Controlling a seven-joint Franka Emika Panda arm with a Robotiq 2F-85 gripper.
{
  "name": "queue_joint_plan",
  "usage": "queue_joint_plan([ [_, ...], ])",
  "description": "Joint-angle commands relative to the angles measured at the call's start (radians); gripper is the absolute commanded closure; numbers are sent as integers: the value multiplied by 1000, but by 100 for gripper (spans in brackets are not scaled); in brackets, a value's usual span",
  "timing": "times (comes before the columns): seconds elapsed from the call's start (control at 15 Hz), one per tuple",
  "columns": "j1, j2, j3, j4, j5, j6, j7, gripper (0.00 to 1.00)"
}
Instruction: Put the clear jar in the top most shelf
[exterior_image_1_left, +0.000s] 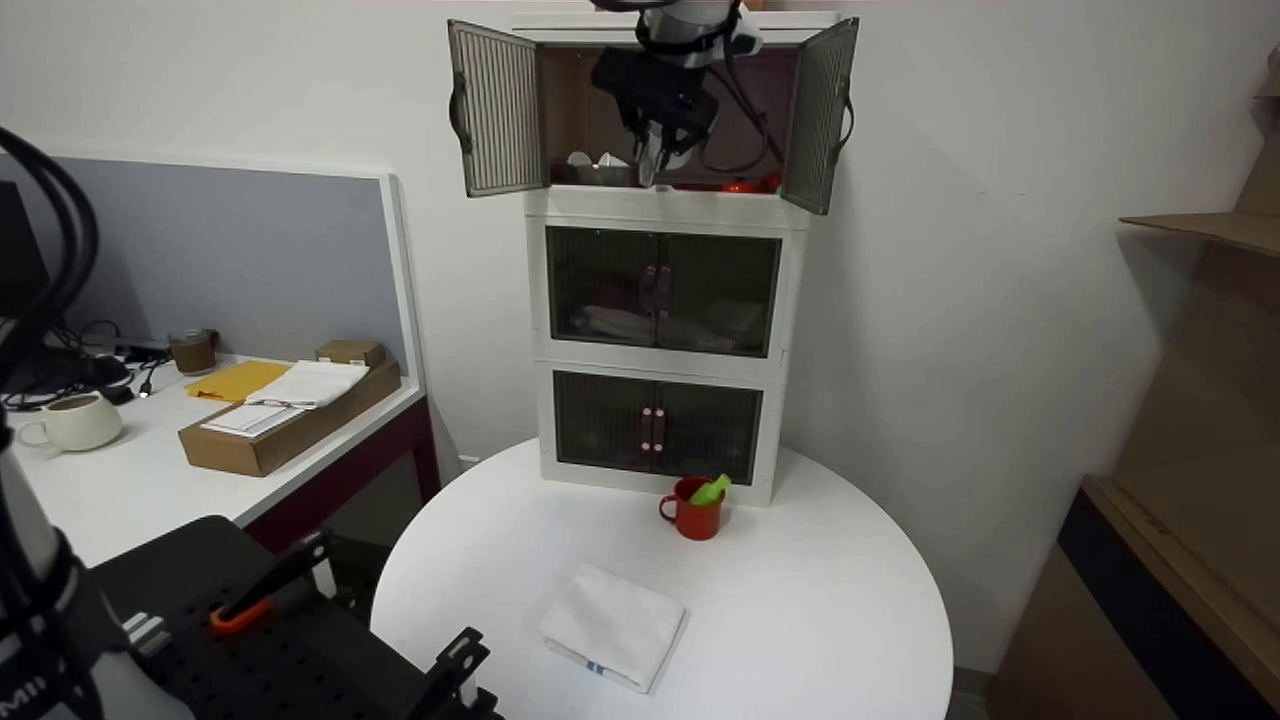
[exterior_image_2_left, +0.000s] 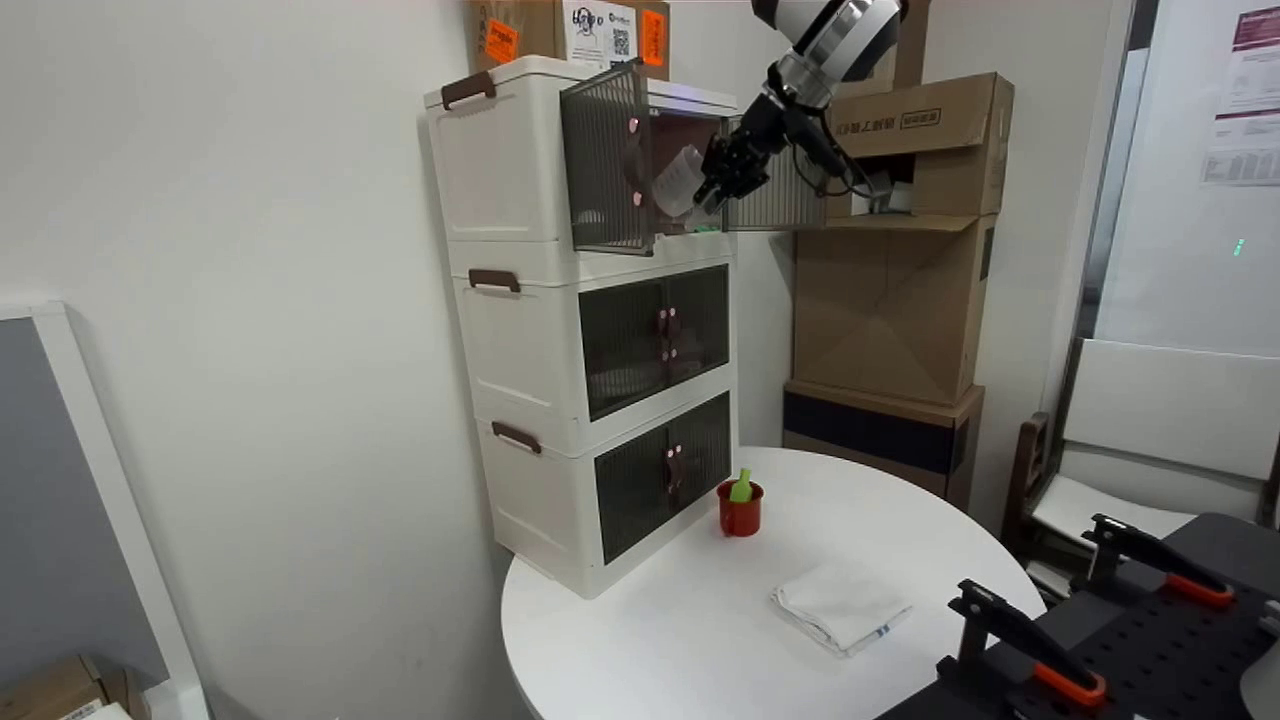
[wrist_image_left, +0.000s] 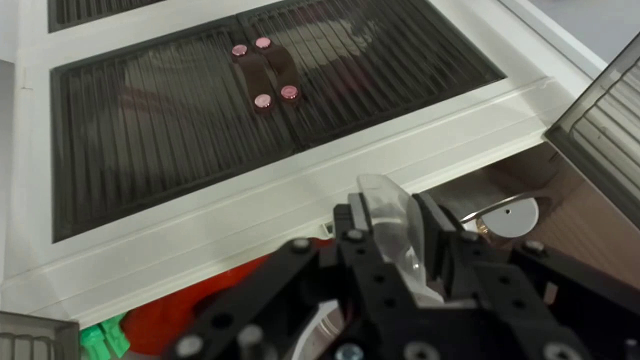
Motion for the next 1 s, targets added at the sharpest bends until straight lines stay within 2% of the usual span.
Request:
queue_joint_plan([
  [0.0, -4, 94, -5, 136, 48, -33, 25, 93],
  [0.53, -42, 273, 7, 385, 176, -134, 201, 93],
  [0.93, -24, 361, 3, 491, 122, -112, 319, 93],
])
